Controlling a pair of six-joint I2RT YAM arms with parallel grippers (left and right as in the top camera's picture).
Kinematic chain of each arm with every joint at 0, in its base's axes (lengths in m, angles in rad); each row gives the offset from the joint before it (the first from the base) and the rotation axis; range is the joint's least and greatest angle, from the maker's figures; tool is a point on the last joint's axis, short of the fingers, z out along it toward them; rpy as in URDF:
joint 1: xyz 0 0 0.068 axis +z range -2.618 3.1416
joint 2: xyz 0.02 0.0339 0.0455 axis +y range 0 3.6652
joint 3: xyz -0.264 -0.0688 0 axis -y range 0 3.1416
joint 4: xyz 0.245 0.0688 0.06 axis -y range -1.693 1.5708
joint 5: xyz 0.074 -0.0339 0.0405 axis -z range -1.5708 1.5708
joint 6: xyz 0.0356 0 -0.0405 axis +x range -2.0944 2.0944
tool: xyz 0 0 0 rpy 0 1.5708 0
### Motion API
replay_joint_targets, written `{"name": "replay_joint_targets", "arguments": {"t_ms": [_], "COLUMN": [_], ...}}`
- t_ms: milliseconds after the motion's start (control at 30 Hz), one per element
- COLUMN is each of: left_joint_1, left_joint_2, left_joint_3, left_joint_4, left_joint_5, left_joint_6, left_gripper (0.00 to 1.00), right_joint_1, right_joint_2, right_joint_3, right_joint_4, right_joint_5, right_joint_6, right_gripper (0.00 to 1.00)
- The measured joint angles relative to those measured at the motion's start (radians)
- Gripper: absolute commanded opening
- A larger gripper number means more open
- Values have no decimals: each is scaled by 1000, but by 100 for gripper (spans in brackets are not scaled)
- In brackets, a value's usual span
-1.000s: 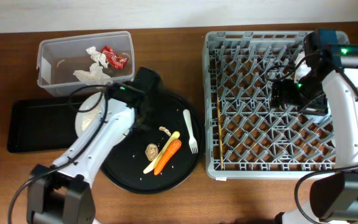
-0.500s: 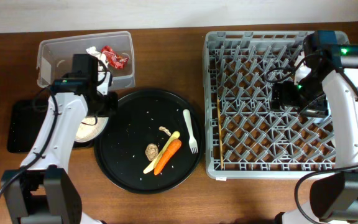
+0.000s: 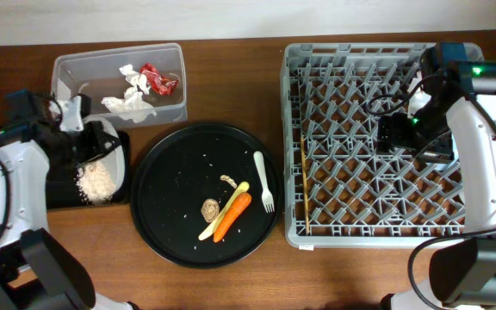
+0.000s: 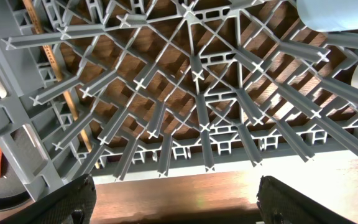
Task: Sort waste into correct bins and load items into the dishwasher rack
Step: 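Tilt the rice plate with the left gripper to pour rice onto the black tray, then grasp the grey plate with the right gripper and stand it in the rack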
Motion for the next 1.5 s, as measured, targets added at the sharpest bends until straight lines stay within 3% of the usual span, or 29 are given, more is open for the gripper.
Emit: {"name": "replay_joint_targets", "arguments": {"t_ms": [467, 700, 867, 967, 1033, 1133, 1233, 1300, 1333, 1367, 1433, 1467, 1500], "left_joint_1": [234, 243, 172, -5, -283, -613, -812, -861, -882, -891, -891, -890, -886], "left_joint_2": [0, 0, -76, -154, -156, -146, -13, 76, 111, 123, 124, 124, 124], "left_joint_3": [1, 1, 6, 10, 11, 10, 11, 10, 10, 10, 10, 15, 50], "left_joint_4": [105, 78, -100, -173, -164, -55, 17, 42, 45, 45, 45, 33, -13], "left_joint_5": [611, 628, 592, 461, 217, -107, -354, -436, -459, -469, -486, -490, -498], "left_joint_6": [0, 21, 41, 47, 44, -56, -130, -145, -145, -145, -158, -162, -164], "left_gripper": [0, 0, 0, 0, 0, 0, 0, 1, 16, 43, 65, 70, 97], "right_joint_1": [0, 0, 0, 0, 0, 0, 0, 0, 0, 0, 0, 0, 0], "right_joint_2": [0, 0, 0, 0, 0, 0, 0, 0, 0, 0, 0, 0, 0], "right_joint_3": [0, 0, 0, 0, 0, 0, 0, 0, 0, 0, 0, 0, 0], "right_joint_4": [0, 0, 2, 4, 5, 4, 5, 4, 5, 5, 5, 5, 7], "right_joint_5": [1, 2, 2, 4, 4, 4, 4, 4, 4, 4, 4, 4, 4], "right_joint_6": [0, 0, 0, 0, 0, 0, 0, 0, 0, -3, -6, -8, -20], "right_gripper": [87, 87, 87, 87, 87, 87, 88, 88, 88, 88, 88, 89, 92]}}
